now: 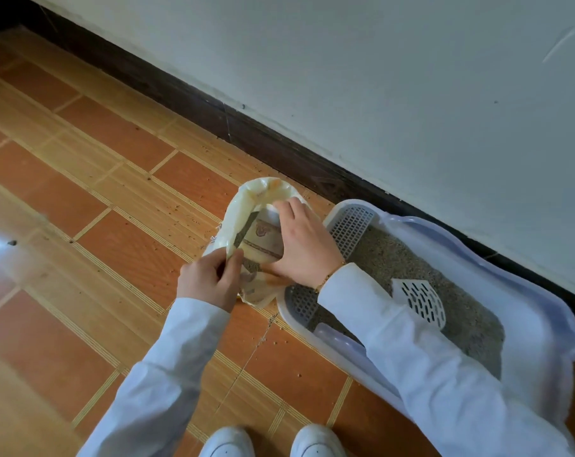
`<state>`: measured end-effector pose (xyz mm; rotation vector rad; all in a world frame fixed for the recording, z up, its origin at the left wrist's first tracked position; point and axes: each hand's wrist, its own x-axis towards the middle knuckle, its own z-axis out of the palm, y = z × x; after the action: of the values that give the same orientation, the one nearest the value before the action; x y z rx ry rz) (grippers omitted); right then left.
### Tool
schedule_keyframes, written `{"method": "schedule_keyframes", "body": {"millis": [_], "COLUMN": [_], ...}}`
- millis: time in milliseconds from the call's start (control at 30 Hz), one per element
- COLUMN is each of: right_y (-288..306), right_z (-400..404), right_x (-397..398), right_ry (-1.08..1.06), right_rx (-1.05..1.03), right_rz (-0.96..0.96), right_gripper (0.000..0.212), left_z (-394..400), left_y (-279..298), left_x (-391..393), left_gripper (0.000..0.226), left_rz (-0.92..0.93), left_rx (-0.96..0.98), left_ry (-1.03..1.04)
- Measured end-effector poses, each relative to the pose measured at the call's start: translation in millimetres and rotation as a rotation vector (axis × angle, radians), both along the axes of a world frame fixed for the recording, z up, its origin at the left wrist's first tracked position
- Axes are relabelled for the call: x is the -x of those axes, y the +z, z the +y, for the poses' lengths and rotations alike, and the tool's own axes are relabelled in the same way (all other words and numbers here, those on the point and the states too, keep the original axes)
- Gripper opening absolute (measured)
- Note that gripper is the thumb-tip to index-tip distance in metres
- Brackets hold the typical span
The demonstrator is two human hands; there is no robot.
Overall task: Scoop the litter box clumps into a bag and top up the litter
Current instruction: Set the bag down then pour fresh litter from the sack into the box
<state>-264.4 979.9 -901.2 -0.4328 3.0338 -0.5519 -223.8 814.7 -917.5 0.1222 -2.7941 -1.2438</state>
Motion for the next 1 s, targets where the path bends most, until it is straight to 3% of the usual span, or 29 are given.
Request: {"method": "schedule_keyframes", "body": {"millis": [100,167,267,367,633,867,1000], "right_y": [-23.0,-35.5,-42.5,-42.0,-38.9,-12.7,-1.3], "right_z": [-13.6,-19.6,-24.3,-28.1,-14.2,9.8,23.3], "right_x": [12.5,19.2,23.4,23.4,34.9,36.3,27.2], "right_ry": [0.086,0.101,0.113,0.136,0.009,0.017,-0.076], "right_rx": [-0.152,-0.259,-0.295,-0.307,0.001,0.074,0.413], "right_rz": [0.001,-0.009,0.007,0.0,-0.454,-0.474,-0.598], "right_gripper": [0.084,0.094,0.1,0.094,0.079,0.089,0.08], "left_z": [-1.4,-3.2,-5.8,-7.1,-10.2,-10.2,-8.2], "left_y": [-1.4,-2.5,-7.9,-14.2,-12.9,-5.1,2.2], "left_x": [1.2,2.5,3.7,3.0,1.7,2.4,2.4], "left_gripper": [0.046,0.045,0.046,0.048,0.05,0.049,0.048], "left_rz": [-0.005,-0.001,-0.003,-0.008,-0.015,-0.007,-0.004], "left_rx": [-0.015,-0.014,0.012,0.019,0.001,-0.032,-0.018], "left_ry": [-0.012,-0.018,-0.029,-0.038,-0.066,-0.027,-0.036]}}
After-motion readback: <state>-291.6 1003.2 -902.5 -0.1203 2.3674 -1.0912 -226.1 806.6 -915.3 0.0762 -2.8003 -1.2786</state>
